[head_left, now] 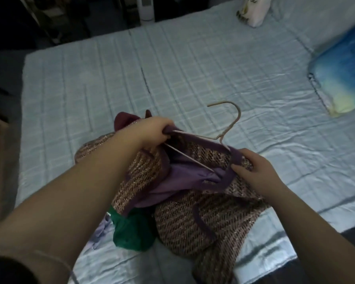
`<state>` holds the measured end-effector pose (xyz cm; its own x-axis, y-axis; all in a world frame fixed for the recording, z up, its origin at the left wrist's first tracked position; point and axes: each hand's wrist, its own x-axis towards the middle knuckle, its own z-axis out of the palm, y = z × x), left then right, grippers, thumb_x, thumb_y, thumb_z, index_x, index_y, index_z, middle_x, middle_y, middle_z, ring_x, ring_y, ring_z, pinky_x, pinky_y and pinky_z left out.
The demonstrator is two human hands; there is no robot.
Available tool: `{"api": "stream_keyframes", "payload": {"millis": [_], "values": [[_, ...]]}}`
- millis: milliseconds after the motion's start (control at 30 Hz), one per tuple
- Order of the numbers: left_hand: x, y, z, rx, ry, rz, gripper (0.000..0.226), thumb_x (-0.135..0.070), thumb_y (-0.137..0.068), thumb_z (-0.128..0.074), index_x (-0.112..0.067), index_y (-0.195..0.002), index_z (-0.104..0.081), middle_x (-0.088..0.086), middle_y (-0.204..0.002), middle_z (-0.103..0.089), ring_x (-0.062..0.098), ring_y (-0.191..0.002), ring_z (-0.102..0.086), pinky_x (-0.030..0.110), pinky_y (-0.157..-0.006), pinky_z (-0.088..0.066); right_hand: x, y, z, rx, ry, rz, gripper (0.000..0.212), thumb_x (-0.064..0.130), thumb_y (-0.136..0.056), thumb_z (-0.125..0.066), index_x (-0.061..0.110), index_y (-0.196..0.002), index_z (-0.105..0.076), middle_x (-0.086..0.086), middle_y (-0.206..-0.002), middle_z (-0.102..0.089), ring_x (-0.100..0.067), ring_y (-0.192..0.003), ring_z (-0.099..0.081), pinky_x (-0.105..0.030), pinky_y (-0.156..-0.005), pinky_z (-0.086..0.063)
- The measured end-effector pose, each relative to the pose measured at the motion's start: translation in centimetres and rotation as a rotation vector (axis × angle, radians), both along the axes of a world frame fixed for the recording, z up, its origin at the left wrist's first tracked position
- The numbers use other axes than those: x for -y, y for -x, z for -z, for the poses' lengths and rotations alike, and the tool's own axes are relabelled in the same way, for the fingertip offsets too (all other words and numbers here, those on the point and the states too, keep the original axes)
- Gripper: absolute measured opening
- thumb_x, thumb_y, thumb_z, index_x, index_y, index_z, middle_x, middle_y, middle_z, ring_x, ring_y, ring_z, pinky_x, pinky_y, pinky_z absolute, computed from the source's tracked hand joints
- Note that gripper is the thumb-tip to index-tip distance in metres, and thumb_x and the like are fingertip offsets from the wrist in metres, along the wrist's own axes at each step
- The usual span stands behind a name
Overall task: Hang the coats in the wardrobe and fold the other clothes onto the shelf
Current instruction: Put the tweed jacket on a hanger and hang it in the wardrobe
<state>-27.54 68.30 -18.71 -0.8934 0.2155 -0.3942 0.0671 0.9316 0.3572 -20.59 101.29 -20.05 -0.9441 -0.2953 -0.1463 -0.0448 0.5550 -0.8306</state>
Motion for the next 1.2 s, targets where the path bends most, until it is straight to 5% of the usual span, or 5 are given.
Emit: {"api": "stream_keyframes", "payload": {"millis": [233,467,667,933,1200], "values": [[-1.6,-4.8,-0.4,-0.117,-0.047,0.102,0.021,-0.024,-0.101,-0.047,-0.02,-0.116,-0.061,0.0,-0.11,-0.065,0.019,-0.099,-0.061,0.022,-0.073,-0.034,-2.7,-1.5,0.9,0.001,-0.31,-0.039,0.037,0.035,-0.097,-0.052,0.051,-0.129,-0.042,0.006,-0.106,-0.069,-0.021,-0.095,-0.064,-0.039,-0.077,-0.05],[-0.5,-6.7,-4.4,-0.46,0.002,-0.09,0.019,-0.024,-0.098,-0.048,-0.022,-0.109,-0.063,0.005,-0.111,-0.063,0.03,-0.106,-0.056,0.044,-0.086,-0.049,-0.8,-2.2,-0.5,-0.044,-0.481,-0.285,0.04,0.037,-0.096,-0.052,0.049,-0.132,-0.039,0.003,-0.112,-0.069,-0.025,-0.099,-0.065,-0.035,-0.07,-0.047],[-3.5,-12.9,-5.5,-0.686,0.007,-0.293,0.038,-0.039,-0.091,-0.041,-0.023,-0.115,-0.067,0.006,-0.096,-0.056,0.033,-0.093,-0.051,0.047,-0.078,-0.048,0.5,-3.1,-5.1,-0.153,-0.21,0.009,0.032,0.034,-0.096,-0.053,0.041,-0.126,-0.05,0.0,-0.106,-0.07,-0.027,-0.098,-0.064,-0.037,-0.074,-0.046],[-5.3,-16.1,-17.5,-1.023,-0.249,-0.44,0.032,-0.027,-0.1,-0.051,-0.023,-0.13,-0.062,-0.001,-0.102,-0.057,0.015,-0.096,-0.054,0.027,-0.081,-0.042,2.2,-1.7,-17.4,-0.464,-0.124,-0.192,0.027,0.033,-0.094,-0.056,0.041,-0.12,-0.053,0.009,-0.106,-0.07,-0.021,-0.101,-0.064,-0.04,-0.082,-0.05],[-4.6,-21.1,-32.4,-1.299,0.151,-0.369,0.037,-0.047,-0.099,-0.042,-0.028,-0.12,-0.066,-0.001,-0.119,-0.06,0.023,-0.112,-0.054,0.04,-0.093,-0.041,2.6,-1.7,-31.4,-0.824,-0.048,-0.396,0.022,0.037,-0.095,-0.055,0.043,-0.115,-0.049,0.011,-0.1,-0.065,-0.015,-0.091,-0.062,-0.039,-0.075,-0.05]]}}
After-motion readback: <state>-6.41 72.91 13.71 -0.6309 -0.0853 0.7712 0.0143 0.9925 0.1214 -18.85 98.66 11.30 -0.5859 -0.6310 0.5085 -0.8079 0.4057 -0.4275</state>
